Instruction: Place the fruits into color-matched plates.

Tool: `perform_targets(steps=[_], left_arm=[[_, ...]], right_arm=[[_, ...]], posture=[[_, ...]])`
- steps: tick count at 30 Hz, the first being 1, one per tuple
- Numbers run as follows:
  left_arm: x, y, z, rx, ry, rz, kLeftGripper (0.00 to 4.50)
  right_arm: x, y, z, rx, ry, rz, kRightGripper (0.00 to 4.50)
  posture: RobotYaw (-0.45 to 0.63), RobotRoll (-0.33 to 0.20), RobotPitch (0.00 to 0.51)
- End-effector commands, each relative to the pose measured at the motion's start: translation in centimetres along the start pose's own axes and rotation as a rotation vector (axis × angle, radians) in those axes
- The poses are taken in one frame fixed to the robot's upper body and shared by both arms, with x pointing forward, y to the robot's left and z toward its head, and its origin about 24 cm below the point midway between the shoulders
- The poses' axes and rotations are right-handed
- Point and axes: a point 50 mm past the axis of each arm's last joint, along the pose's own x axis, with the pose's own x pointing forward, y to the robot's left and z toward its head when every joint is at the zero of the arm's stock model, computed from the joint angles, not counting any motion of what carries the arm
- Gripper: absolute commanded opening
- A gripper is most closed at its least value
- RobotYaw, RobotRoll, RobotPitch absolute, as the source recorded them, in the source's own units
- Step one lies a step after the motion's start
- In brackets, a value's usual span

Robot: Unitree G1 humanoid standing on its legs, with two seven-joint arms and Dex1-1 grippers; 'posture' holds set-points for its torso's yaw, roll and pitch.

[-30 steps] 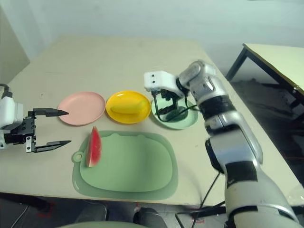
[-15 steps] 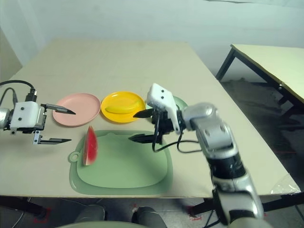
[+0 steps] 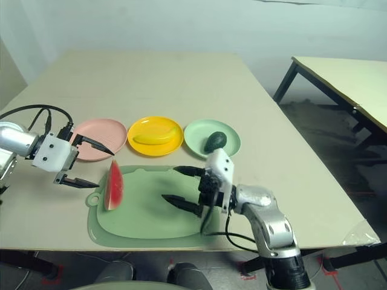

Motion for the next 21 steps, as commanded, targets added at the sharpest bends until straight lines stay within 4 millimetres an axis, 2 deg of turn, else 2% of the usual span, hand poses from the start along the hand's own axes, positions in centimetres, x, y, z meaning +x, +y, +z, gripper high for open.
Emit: perform_targets(steps=[1,12,21], left_arm=[[0.5,0.1,-0.5,0.046,0.042,-0.092,4.50],[3.6,1.1,-1.5,0.157,0.081,-0.230,4.50],[5.7,-0.1,-2.5,0.180,0.082,-0.301,4.50]], right_arm=[[-0.5,0.2,-0.4,0.005,-0.021,0.023,4.49],[-1.0,0.5,-1.6,0.027,-0.028,-0.015,4.49],[-1.1,0.4,-1.7,0.015,-0.030,-0.033,4.49]], posture=[[0.14,0.000,0.000],[0.12,0.000,0.000],[0.11,0.000,0.000]])
